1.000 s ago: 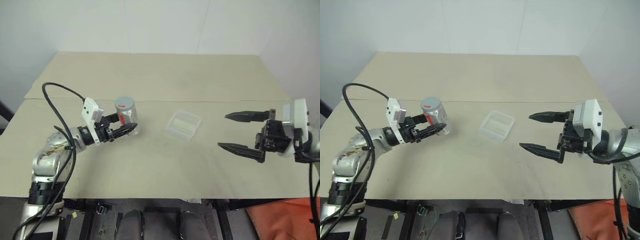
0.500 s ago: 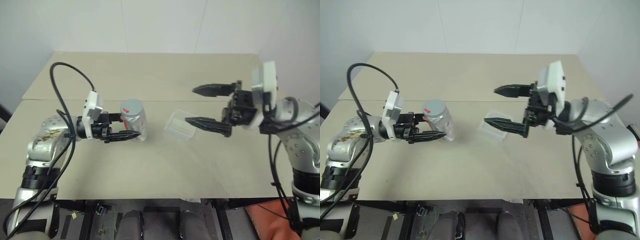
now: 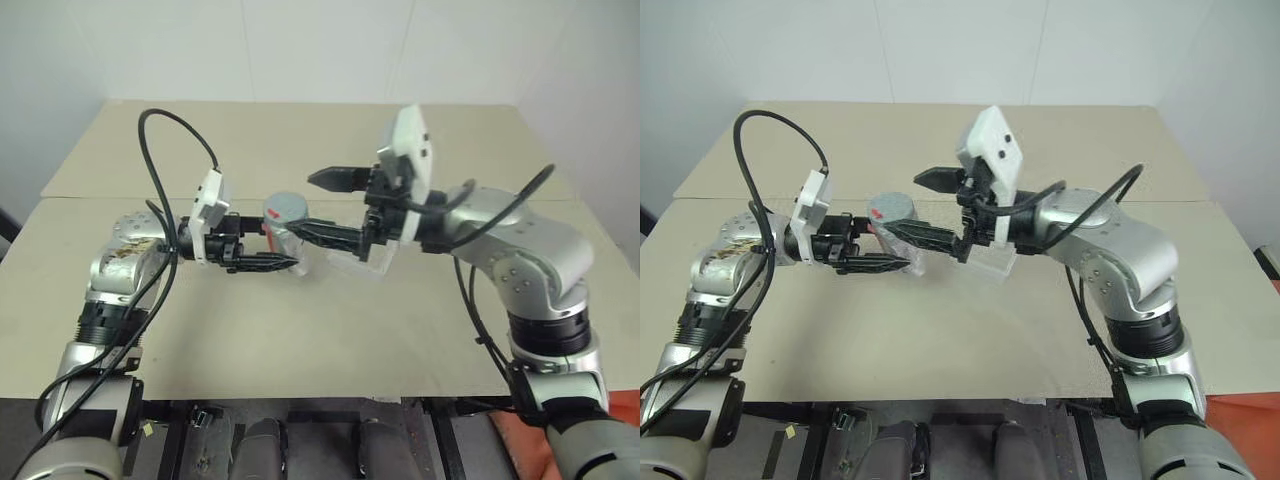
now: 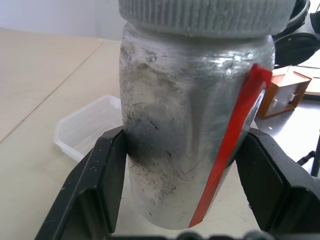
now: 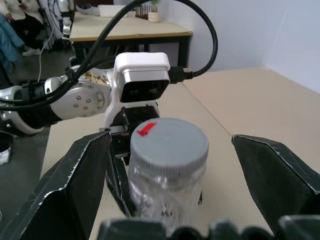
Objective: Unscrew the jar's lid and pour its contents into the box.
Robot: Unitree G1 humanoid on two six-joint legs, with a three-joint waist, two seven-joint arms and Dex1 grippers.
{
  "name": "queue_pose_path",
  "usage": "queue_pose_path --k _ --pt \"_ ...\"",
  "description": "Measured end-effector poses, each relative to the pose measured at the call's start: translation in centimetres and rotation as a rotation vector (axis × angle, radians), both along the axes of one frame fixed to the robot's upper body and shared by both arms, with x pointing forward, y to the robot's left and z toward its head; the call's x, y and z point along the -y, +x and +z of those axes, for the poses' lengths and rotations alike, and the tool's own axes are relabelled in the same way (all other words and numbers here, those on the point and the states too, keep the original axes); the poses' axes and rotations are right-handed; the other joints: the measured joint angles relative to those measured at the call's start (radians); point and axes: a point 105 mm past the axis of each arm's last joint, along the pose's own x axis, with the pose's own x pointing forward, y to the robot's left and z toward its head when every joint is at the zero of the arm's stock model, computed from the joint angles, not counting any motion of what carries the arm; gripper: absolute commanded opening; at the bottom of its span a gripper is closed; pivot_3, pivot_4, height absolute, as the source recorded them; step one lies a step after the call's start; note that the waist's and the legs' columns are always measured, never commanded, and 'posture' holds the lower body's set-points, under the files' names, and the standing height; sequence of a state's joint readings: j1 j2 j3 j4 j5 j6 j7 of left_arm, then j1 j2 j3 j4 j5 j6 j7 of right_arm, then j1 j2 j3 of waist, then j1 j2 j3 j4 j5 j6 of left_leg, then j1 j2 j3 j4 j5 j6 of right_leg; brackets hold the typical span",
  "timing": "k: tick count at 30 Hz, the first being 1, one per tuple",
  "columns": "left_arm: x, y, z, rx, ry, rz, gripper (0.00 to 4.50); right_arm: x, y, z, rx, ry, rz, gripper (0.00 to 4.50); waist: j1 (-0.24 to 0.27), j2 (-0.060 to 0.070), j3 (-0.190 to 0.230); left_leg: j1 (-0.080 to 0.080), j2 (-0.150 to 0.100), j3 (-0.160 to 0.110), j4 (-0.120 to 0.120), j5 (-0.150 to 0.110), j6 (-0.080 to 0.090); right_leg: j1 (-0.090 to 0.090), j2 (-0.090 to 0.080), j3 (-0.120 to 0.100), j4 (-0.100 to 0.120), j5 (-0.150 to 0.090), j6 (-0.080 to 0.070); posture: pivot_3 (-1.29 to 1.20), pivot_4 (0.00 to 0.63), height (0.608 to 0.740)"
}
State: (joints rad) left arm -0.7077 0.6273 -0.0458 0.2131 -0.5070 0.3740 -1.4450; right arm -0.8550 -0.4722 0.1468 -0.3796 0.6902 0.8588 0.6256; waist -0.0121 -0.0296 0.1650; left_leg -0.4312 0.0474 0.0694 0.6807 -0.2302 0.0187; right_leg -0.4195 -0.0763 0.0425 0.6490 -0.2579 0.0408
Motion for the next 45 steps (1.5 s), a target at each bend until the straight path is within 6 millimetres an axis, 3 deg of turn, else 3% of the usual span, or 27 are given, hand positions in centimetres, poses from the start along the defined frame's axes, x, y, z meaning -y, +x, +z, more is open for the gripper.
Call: queue_pose_path --k 17,20,24,32,37,45 --pt "0.0 0.2 -0.3 0.002 0.026 0.005 2.95 -1.4 0.3 -0.7 -0.024 -0.036 -0.008 4.5 0.0 0.0 0.0 -0.003 0.0 0.0 0.0 0.0 0.0 -0.002 0.0 0.0 0.0 0.0 0.0 0.0 0.15 0.74" --pt "0.0 0.2 -0.3 0.001 0.026 0.004 2.95 -1.5 0.4 -0.9 -0.033 -0.04 -0.011 3.94 0.0 0.0 0.0 -0.003 0.0 0.0 0.0 0.0 0.0 -0.002 0.0 0.0 0.0 0.0 0.0 0.0 0.15 0.74" --pt "0.0 0.2 -0.3 0.003 0.026 0.006 2.95 -1.6 0.3 -1.0 -0.042 -0.043 -0.009 2.76 0.0 0.0 0.0 -0.003 0.0 0.0 0.0 0.0 0.0 -0.002 0.0 0.0 0.0 0.0 0.0 0.0 0.15 0.74" --pt "0.1 0.2 -0.3 0.001 0.028 0.006 2.95 -1.5 0.4 -1.1 -0.054 -0.046 0.009 2.76 0.0 0.0 0.0 -0.003 0.0 0.0 0.0 0.0 0.0 -0.002 0.0 0.0 0.0 0.0 0.0 0.0 0.15 0.74" --pt "0.4 -0.4 -0.4 -0.002 0.039 -0.052 2.95 -0.7 -0.1 -1.3 -0.063 -0.056 0.129 2.76 0.001 0.0 0.0 -0.003 0.0 0.0 0.0 0.0 0.0 -0.002 0.0 0.0 0.0 0.0 0.0 0.0 0.15 0.74" --pt "1.8 -3.4 0.4 0.023 0.068 -0.263 2.95 0.3 -2.2 -1.2 -0.029 -0.055 0.515 2.76 -0.005 0.0 0.0 -0.002 0.0 0.0 0.001 0.0 0.0 -0.002 0.001 0.0 0.0 0.0 0.0 0.0 0.15 0.74"
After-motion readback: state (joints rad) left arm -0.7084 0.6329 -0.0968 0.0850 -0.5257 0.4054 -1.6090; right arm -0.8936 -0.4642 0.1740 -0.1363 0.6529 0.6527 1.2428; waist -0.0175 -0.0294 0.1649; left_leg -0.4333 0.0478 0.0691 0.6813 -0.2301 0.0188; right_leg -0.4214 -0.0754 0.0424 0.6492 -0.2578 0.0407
